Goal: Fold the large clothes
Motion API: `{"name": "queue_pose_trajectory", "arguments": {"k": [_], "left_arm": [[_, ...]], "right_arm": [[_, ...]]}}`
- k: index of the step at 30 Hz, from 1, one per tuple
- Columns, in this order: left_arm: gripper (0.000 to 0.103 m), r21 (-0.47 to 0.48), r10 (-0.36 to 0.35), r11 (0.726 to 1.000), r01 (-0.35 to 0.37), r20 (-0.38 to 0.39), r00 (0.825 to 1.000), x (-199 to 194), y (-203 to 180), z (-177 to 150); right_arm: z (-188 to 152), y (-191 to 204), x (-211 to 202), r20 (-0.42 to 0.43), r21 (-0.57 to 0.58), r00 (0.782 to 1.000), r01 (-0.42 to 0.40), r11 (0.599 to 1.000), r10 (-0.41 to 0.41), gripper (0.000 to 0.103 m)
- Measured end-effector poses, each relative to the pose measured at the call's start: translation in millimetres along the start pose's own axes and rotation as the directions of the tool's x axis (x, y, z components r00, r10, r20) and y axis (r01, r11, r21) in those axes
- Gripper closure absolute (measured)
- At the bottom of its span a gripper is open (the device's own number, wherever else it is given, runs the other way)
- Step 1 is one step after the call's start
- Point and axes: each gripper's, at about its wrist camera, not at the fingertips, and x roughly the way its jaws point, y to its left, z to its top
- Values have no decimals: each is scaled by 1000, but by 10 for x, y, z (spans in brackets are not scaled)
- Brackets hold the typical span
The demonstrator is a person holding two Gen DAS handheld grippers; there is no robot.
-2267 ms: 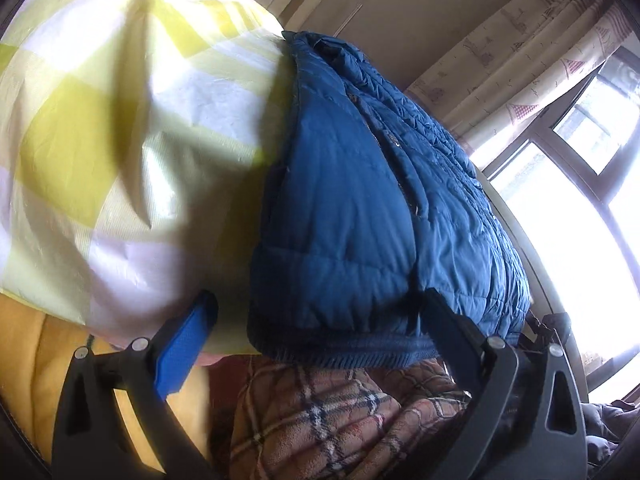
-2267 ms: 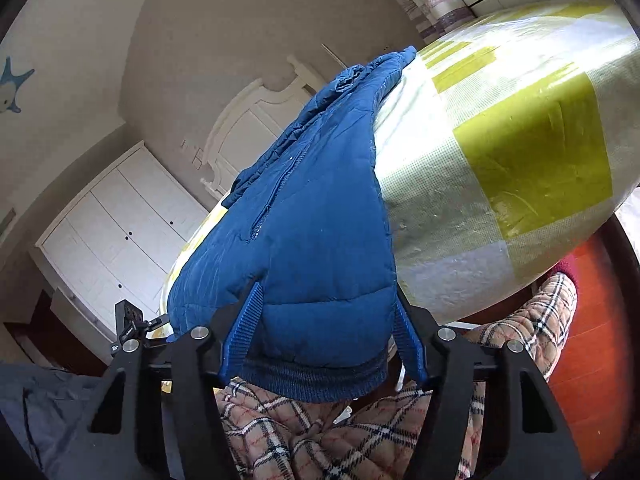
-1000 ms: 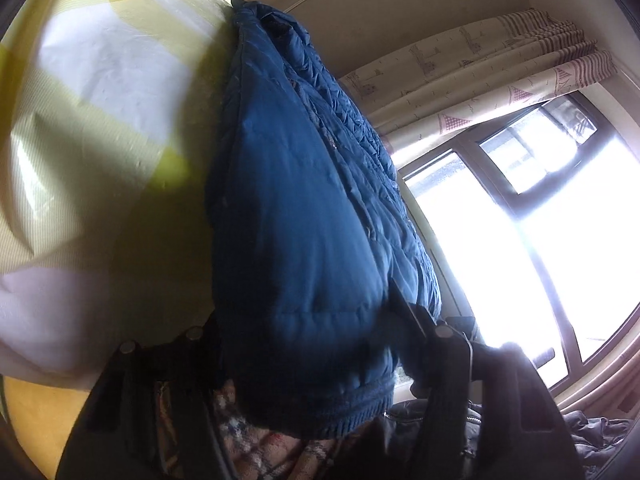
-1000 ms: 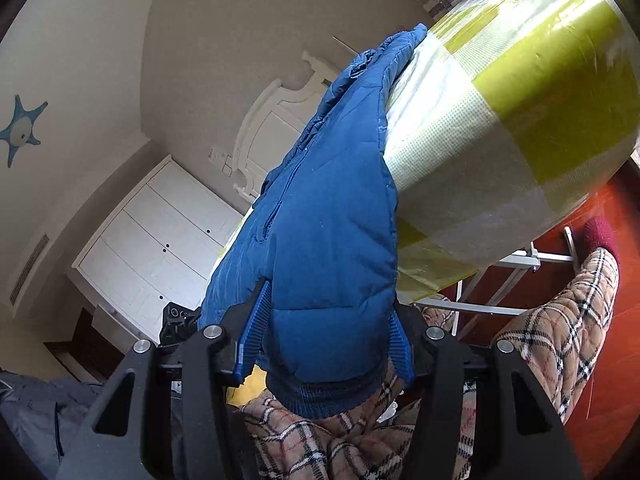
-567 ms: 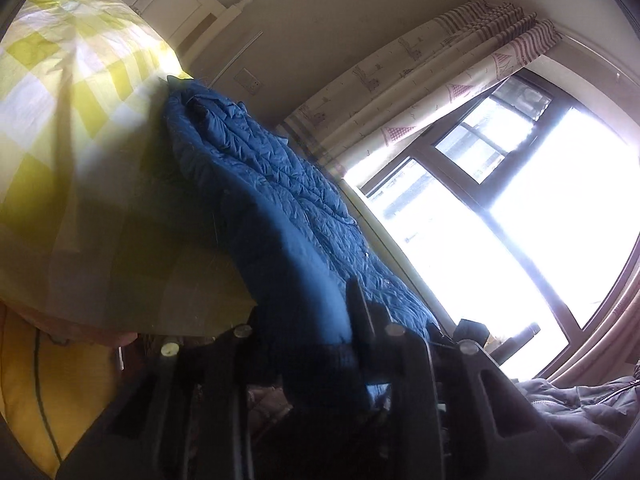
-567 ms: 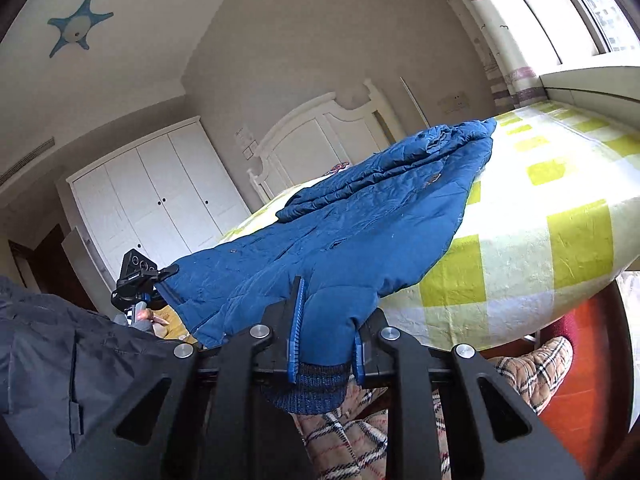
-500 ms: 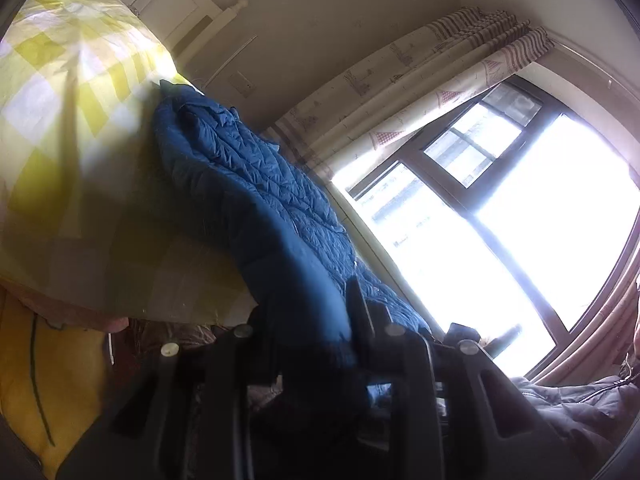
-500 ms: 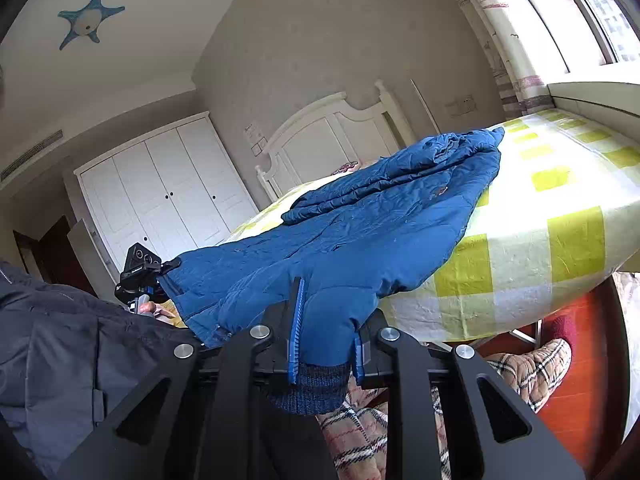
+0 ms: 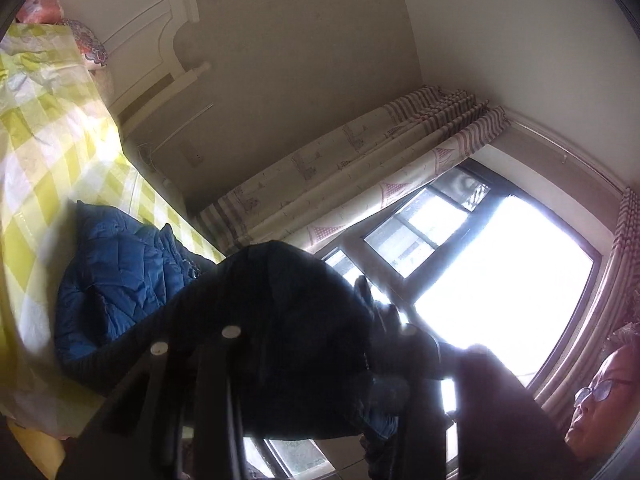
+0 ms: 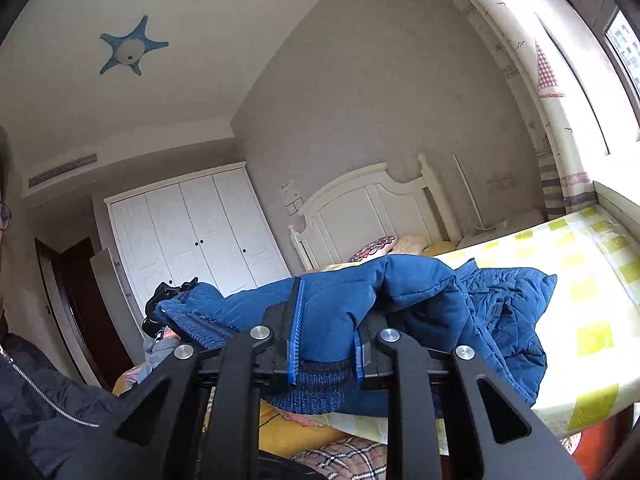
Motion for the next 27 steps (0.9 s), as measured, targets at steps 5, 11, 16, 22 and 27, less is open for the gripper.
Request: {"name": "queue_pose_trajectory", "arguments": {"k": [5, 11, 16, 22, 27], "left_arm": [[68, -76, 229, 970, -230, -24, 973, 1064, 728, 556], [48, -240, 524, 807, -540, -132, 842, 1558, 1798, 796], [35, 4, 630, 774, -633, -105, 769, 1411, 1735, 963], [22, 256, 693, 720, -645, -217, 687, 1716, 1684, 962], [14, 324, 692, 722, -612, -323, 645, 2096, 1777, 878]], "right_arm": [[445, -770, 1114, -114, 93, 978, 184, 978, -173, 81], [227, -2009, 1821, -335, 352, 881, 445, 823, -334, 46], [280, -2066, 1635, -281, 189, 874, 455, 870, -396, 39], [274, -2379, 1892, -427, 42, 776, 530, 847, -464, 39], [249, -2540, 2208, -508, 38, 757, 497, 867, -412, 39]]}}
